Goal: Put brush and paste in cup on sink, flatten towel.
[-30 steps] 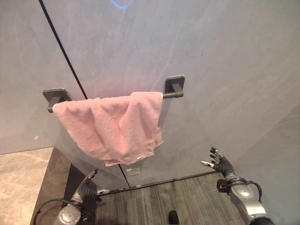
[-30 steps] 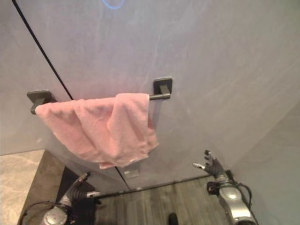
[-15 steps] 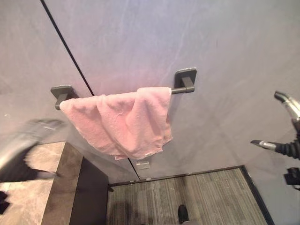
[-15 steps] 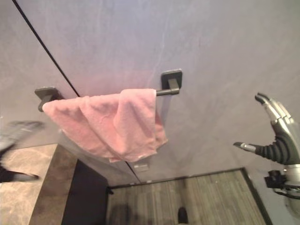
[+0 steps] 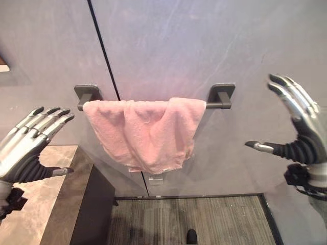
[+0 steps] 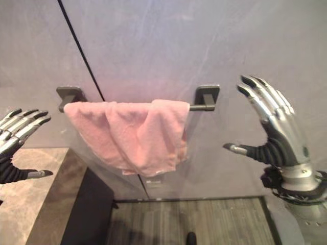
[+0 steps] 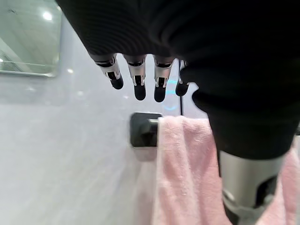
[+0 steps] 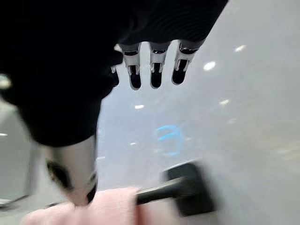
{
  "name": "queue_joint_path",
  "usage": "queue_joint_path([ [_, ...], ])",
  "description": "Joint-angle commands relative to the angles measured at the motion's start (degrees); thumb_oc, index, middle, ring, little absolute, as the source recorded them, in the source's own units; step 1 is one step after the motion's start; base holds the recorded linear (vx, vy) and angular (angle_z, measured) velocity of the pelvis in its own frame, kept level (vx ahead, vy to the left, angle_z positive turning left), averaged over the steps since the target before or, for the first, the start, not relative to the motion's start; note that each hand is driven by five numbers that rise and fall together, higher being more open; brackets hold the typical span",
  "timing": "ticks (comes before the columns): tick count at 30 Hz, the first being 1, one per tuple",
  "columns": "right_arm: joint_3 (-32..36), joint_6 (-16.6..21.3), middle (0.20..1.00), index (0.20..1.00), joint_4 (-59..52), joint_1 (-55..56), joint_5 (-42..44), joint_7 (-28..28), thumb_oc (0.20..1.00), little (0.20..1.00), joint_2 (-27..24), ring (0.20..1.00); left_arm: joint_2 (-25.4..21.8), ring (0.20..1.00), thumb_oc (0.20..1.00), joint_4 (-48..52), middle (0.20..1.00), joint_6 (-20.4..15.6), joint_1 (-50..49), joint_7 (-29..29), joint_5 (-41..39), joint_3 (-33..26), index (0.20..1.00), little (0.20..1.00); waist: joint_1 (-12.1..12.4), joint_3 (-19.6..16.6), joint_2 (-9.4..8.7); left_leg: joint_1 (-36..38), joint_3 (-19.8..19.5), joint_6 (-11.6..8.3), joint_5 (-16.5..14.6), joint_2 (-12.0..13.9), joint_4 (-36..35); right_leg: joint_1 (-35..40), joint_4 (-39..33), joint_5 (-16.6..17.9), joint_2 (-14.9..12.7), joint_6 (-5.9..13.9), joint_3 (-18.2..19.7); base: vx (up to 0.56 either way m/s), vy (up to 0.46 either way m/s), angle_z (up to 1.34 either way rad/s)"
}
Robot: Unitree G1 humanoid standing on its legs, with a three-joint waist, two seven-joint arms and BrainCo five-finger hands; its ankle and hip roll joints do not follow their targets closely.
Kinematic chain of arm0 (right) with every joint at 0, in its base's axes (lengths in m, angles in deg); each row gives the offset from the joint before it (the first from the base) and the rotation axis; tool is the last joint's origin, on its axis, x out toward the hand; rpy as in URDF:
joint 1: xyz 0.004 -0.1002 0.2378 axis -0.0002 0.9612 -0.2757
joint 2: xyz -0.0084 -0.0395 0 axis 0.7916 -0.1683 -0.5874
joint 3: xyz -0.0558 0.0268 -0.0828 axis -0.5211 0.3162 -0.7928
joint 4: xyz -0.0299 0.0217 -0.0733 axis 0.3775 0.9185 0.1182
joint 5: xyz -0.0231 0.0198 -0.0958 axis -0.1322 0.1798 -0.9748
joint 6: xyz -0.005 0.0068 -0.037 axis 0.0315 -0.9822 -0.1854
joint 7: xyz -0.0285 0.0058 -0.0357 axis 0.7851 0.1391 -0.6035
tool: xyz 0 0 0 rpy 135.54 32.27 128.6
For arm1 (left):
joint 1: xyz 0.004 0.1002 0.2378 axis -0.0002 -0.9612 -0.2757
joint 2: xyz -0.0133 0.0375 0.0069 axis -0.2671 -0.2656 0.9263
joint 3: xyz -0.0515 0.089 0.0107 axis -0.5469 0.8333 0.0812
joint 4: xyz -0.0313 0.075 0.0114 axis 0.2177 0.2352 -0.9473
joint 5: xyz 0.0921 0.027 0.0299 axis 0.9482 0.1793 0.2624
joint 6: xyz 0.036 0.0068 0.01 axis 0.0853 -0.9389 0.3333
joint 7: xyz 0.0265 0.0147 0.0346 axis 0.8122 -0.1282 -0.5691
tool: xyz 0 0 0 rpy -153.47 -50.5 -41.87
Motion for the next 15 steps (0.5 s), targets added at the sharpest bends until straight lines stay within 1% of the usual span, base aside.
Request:
queue_joint_path([
  [1,-1.6,-1.2,1.000,1.000,1.1,-4.8,-1.2,-1.7,1.000,1.000,-3.0,1.000,-3.7,1.000,1.000,-2.2,1.000,-0.6,2.0,4.7,2.1,-0.1,1.000,1.000,0.0,0.9,-2.05,-1.9,1.0,-1.39,1.3,-0.7,0.3,1.4,0.3,1.0,-4.6,5.14,0.6,-0.04,0.027,-0.02],
  [2,-3.3,-1.4,1.000,1.000,1.2,-6.0,-2.7,-2.3,1.000,1.000,-4.3,1.000,-4.8,1.000,1.000,-2.3,1.000,-0.8,3.7,5.6,4.4,2.1,1.000,1.000,-0.1,1.2,-2.16,-2.4,1.0,-1.46,1.5,-0.7,0.3,1.1,0.3,1.2,-4.6,5.20,0.6,-0.05,0.025,-0.02],
  [4,-5.3,-1.3,1.000,1.000,1.2,-7.3,-2.5,-2.3,1.000,1.000,-6.1,1.000,-6.3,1.000,1.000,-2.6,1.000,-1.3,6.0,6.9,5.3,4.6,1.000,1.000,-0.6,2.0,-2.33,-3.5,0.8,-1.52,2.0,-0.8,0.3,0.2,0.2,1.7,-4.8,5.30,0.6,-0.06,0.028,0.02],
  [6,-5.9,-1.4,1.000,1.000,1.2,-7.7,-2.5,-1.9,1.000,1.000,-7.0,1.000,-6.8,1.000,1.000,-3.0,1.000,-1.4,6.7,6.9,5.2,5.5,1.000,1.000,-0.6,2.0,-2.27,-4.0,0.7,-1.47,2.1,-0.9,0.3,-0.3,0.2,1.8,-4.9,5.39,0.6,-0.04,0.015,0.00],
  [7,-7.7,-2.0,1.000,1.000,1.5,-8.9,-3.3,-0.9,1.000,1.000,-8.8,1.000,-7.8,1.000,1.000,-2.9,1.000,-1.2,7.5,6.4,5.0,6.4,1.000,1.000,-0.7,2.4,-2.59,-4.6,0.8,-1.41,2.2,-1.0,0.3,-0.9,0.2,2.2,-5.0,5.47,0.8,-0.03,0.008,-0.02],
  [8,-8.1,-2.1,1.000,1.000,1.8,-9.4,-3.4,-1.1,1.000,1.000,-9.0,1.000,-7.7,1.000,1.000,-3.1,1.000,-1.2,7.7,6.4,5.0,6.6,1.000,1.000,-0.8,2.3,-2.50,-4.7,0.9,-1.39,2.2,-1.1,0.3,-1.1,0.2,2.2,-5.0,5.49,0.9,-0.04,0.019,-0.04],
  [9,-9.6,-2.8,1.000,1.000,2.0,-10.9,-5.2,-0.3,1.000,1.000,-11.2,1.000,-8.6,1.000,1.000,-3.0,1.000,-1.1,8.7,6.3,5.5,7.1,1.000,1.000,-0.9,2.3,-2.78,-5.0,1.1,-1.36,2.2,-1.2,0.3,-1.4,0.2,2.4,-5.1,5.56,1.1,0.00,0.021,-0.04],
  [10,-10.8,-3.2,1.000,1.000,2.4,-12.0,-6.2,-0.2,1.000,1.000,-12.1,1.000,-8.7,1.000,1.000,-3.1,1.000,-1.0,9.3,6.4,6.1,7.7,1.000,1.000,-0.9,2.2,-2.81,-5.1,1.4,-1.33,2.2,-1.3,0.3,-1.6,0.2,2.4,-5.1,5.61,1.3,0.01,0.024,-0.05],
  [15,-14.1,-3.3,1.000,1.000,2.7,-15.2,-7.6,-0.3,1.000,1.000,-13.0,1.000,-8.3,1.000,1.000,-3.3,1.000,-0.8,11.3,8.3,8.1,8.9,1.000,1.000,-1.0,1.9,-2.77,-4.7,1.8,-1.24,1.9,-1.3,0.3,-1.6,0.1,2.4,-5.3,5.64,1.8,0.02,0.012,-0.04],
])
